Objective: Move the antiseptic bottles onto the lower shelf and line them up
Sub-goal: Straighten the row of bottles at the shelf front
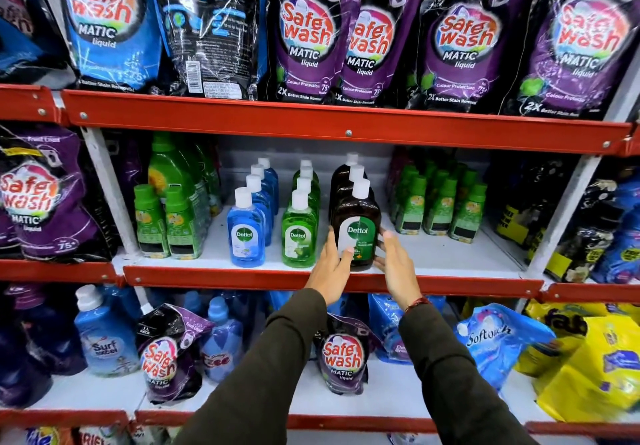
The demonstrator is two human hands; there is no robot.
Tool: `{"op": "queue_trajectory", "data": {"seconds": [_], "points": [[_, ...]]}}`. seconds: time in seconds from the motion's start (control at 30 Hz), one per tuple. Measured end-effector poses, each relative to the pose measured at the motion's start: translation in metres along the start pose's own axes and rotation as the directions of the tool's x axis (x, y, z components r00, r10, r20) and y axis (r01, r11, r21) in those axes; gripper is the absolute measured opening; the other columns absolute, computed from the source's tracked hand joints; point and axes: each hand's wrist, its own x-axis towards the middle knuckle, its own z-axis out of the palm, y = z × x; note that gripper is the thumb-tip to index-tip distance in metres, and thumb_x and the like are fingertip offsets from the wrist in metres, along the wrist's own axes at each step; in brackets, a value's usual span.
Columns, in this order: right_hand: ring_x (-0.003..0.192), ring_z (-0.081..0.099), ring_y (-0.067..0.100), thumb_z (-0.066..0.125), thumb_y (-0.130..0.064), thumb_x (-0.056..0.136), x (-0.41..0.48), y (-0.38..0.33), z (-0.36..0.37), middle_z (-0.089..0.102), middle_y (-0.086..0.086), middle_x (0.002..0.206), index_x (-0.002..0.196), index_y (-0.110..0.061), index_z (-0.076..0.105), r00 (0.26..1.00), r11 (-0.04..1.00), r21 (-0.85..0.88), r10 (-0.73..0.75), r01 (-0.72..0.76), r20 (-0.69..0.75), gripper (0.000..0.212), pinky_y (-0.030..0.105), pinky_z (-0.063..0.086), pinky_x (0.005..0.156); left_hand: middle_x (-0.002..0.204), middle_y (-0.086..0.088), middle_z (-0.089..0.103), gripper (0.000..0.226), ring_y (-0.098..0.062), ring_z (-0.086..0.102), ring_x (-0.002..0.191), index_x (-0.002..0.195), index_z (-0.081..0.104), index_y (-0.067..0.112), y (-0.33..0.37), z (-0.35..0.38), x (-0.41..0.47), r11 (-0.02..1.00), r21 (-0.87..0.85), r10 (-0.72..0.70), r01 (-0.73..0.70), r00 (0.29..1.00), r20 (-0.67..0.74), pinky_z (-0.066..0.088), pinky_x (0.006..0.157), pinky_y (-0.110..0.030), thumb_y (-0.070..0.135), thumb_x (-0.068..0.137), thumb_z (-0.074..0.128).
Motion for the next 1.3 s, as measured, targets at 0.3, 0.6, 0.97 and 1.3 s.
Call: {"op": "queue_trajectory", "data": {"seconds": [0.3, 0.6, 0.97, 1.3], "points": [[0.119, 0.059, 0.015, 0.039, -0.055, 0.099, -0.019, 0.012, 0.010, 0.056, -0.003, 0.133, 0.122, -0.039, 0.058, 0.974, 0.988, -0.060, -0.148, 0.140, -0.173, 0.034, 0.045, 0.050, 0.104, 0.168, 0.000, 0.019, 0.060, -0.002, 0.016, 0.150, 0.160, 0.016, 0.025, -0.012, 0.001, -0.029, 0.983, 0.008, 0.178, -0.182, 0.950, -0.256, 0.011, 0.120, -0.022, 0.043, 0.107, 0.036], [0.141, 0.042, 0.007, 0.034, -0.064, 0.095, -0.030, 0.005, 0.087, 0.044, -0.012, 0.153, 0.147, -0.035, 0.041, 0.976, 0.997, -0.014, -0.074, 0.079, 0.207, 0.060, 0.035, 0.030, 0.122, 0.163, 0.006, 0.024, 0.053, -0.007, 0.021, 0.149, 0.158, 0.022, 0.028, -0.034, -0.054, -0.025, 0.953, -0.279, -0.015, -0.119, 0.900, -0.436, 0.016, 0.124, -0.032, 0.038, 0.108, 0.035], [0.137, 0.047, 0.006, 0.035, -0.077, 0.087, -0.012, 0.011, 0.098, 0.052, -0.012, 0.147, 0.139, -0.045, 0.049, 0.972, 0.999, -0.026, 0.031, -0.025, 0.235, 0.063, 0.041, 0.030, 0.123, 0.167, 0.005, 0.027, 0.088, -0.012, 0.025, 0.153, 0.161, 0.017, 0.032, -0.041, -0.075, -0.010, 0.979, -0.205, -0.046, -0.001, 0.974, -0.224, 0.020, 0.128, -0.043, 0.077, 0.086, 0.028], [0.134, 0.051, 0.004, 0.035, -0.074, 0.086, -0.016, 0.010, 0.104, 0.059, -0.023, 0.132, 0.111, -0.072, 0.052, 0.988, 1.000, -0.019, -0.007, 0.010, 0.155, 0.031, 0.041, 0.034, 0.121, 0.168, -0.003, 0.024, 0.058, -0.018, 0.024, 0.153, 0.161, 0.011, 0.027, -0.040, -0.078, -0.013, 0.996, -0.084, -0.001, -0.018, 0.977, -0.212, 0.017, 0.117, -0.025, 0.042, 0.108, 0.031]]}}
